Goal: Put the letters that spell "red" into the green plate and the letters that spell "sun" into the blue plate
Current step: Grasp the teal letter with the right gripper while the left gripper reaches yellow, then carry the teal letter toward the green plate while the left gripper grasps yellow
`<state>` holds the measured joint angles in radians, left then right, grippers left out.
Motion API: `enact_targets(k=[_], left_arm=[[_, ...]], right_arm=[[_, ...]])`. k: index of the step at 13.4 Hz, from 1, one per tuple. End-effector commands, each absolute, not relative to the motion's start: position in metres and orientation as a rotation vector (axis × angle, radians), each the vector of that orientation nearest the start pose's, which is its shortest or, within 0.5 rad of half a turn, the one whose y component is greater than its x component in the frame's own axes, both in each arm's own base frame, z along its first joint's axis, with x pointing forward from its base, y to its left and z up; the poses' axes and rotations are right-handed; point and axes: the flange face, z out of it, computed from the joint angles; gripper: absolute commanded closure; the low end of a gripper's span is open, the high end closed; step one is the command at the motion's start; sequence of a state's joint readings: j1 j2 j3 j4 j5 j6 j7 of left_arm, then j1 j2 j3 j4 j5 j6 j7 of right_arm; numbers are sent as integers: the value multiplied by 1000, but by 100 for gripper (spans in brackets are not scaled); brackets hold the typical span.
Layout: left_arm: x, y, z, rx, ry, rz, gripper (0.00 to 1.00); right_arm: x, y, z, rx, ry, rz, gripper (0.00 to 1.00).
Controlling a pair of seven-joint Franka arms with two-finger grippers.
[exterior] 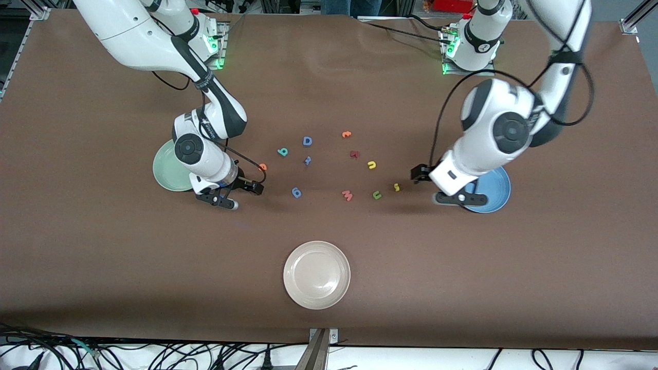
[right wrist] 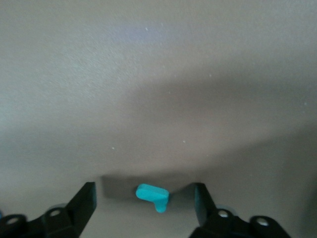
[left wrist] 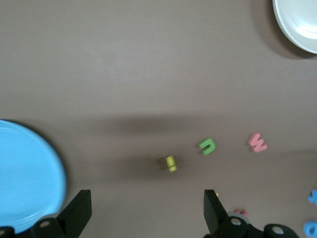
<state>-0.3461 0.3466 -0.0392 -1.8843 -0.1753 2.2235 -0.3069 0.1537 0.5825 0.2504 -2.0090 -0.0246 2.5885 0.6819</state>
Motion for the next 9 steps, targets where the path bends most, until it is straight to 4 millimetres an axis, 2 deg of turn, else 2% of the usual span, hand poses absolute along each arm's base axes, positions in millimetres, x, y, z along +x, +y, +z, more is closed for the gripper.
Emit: enact_targets(k=[1,3,5,9], left_arm=[[566,-248,288,-3288,-252,92,0],[561,-262,263,-3273,-382,74,0],[559,-268,243,-3261,-443,65,0],[553,-283,206,-3242,-460,61,1]], right_arm=[[547,235,166,-2998,467,83,25],[548,235,167,-2998,466,80,39],[547,235,167,-3000,464,82,46],[547,234,167,-3002,462,86,73]])
